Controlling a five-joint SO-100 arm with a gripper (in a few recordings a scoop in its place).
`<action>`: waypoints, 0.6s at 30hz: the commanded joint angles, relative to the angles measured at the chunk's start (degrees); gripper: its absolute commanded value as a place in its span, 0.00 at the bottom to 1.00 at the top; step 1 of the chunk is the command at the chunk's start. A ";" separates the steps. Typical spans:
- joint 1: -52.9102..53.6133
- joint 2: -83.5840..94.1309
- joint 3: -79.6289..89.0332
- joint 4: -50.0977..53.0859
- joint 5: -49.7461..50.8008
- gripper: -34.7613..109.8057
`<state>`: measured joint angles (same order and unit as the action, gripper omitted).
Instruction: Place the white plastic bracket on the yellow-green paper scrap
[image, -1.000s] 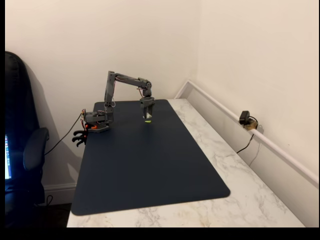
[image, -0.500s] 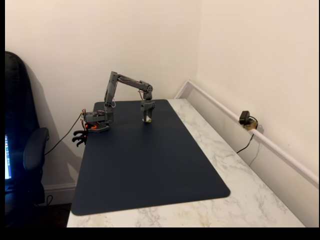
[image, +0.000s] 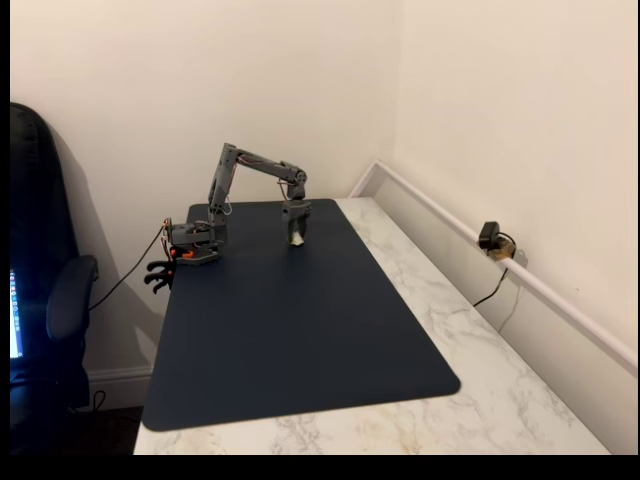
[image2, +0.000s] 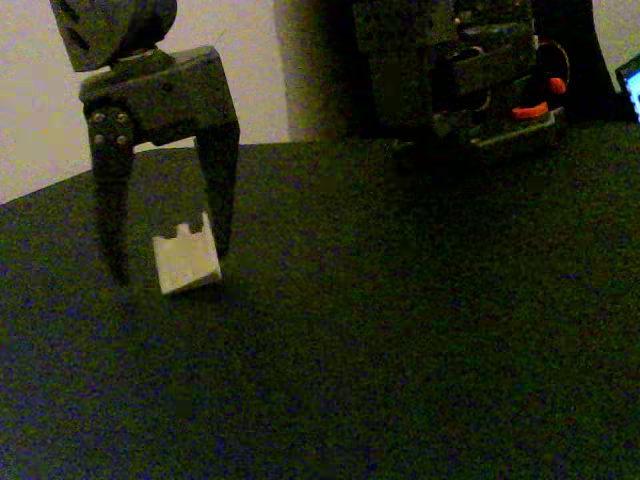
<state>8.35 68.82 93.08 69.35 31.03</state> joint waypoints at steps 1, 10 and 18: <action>1.14 5.71 -2.11 2.20 0.62 0.51; -0.35 25.40 5.54 1.49 -2.02 0.24; -4.48 42.54 22.24 -13.62 -23.12 0.24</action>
<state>5.27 101.34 108.46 63.46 19.25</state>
